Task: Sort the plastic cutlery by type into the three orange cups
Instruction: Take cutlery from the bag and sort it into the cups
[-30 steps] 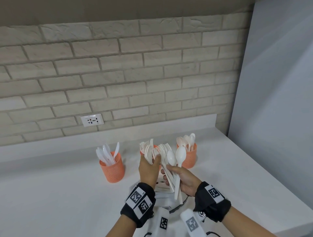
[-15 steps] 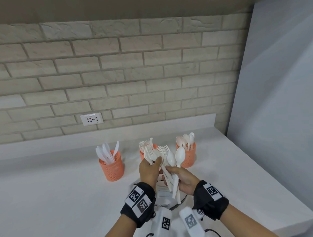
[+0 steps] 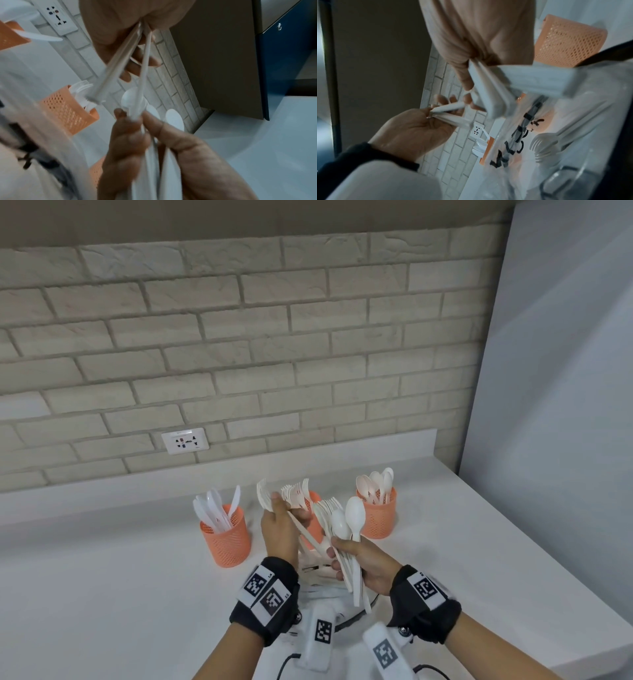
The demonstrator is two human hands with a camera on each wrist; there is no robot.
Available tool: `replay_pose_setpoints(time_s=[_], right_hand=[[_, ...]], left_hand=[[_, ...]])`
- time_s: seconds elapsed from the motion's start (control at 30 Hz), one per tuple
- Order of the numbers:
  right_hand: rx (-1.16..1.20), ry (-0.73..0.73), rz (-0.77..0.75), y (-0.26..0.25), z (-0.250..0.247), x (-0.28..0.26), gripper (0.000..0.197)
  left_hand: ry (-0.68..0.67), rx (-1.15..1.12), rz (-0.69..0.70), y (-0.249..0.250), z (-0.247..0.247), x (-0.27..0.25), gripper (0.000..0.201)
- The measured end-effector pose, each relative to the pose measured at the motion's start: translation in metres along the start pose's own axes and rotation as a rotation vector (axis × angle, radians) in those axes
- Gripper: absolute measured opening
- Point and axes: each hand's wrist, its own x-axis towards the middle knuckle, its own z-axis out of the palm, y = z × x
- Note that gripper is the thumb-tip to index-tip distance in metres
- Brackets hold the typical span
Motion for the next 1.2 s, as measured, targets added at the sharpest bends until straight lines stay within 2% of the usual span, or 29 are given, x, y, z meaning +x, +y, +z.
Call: replay_pose_setpoints(time_s=[0.07, 0.3, 0.4, 0.53, 0.63, 0.7, 0.87, 0.97, 1.07, 1.17, 1.2], right_hand=[[-0.004, -0.049, 0.000, -0.001, -0.001, -0.001, 0.007], [-0.100, -0.152, 0.028, -0.004, 0.000, -0.003, 0.010], [-0.134, -0.193, 0.045, -0.003, 0.000, -0.004, 0.009], [-0.145, -0.214, 0.081, -0.001, -0.003, -0.004, 0.007], [-0.173, -0.226, 0.116, -0.003, -0.006, -0.006, 0.019], [-0.164, -0.235, 0.137, -0.003, -0.007, -0.006, 0.021], [-0.129, -0.254, 0.138, -0.003, -0.005, -0.009, 0.021], [-0.103, -0.270, 0.087, -0.001, -0.004, -0.010, 0.017], [-0.098, -0.275, 0.049, 0.000, -0.004, -0.012, 0.034], [-0.036, -0.246, 0.025, -0.002, -0.003, -0.015, 0.039], [-0.003, -0.238, 0.019, -0.002, -0.002, -0.015, 0.038]], left_hand=[[-0.059, -0.003, 0.000, 0.008, -0.002, 0.002, 0.038], [-0.431, 0.371, -0.058, 0.011, -0.001, -0.012, 0.012], [-0.496, 0.426, -0.045, 0.007, 0.003, -0.017, 0.017], [-0.544, 0.482, -0.036, 0.007, 0.004, -0.017, 0.033], [-0.590, 0.515, -0.031, 0.008, 0.005, -0.018, 0.037], [-0.601, 0.517, -0.026, 0.009, 0.005, -0.019, 0.036], [-0.518, 0.491, 0.039, 0.005, 0.008, -0.023, 0.035], [-0.365, 0.495, 0.123, -0.002, 0.013, -0.025, 0.029], [-0.225, 0.398, 0.164, -0.005, 0.016, -0.027, 0.013], [-0.116, 0.300, 0.158, -0.011, 0.016, -0.027, 0.042], [-0.096, 0.258, 0.145, -0.012, 0.015, -0.026, 0.045]])
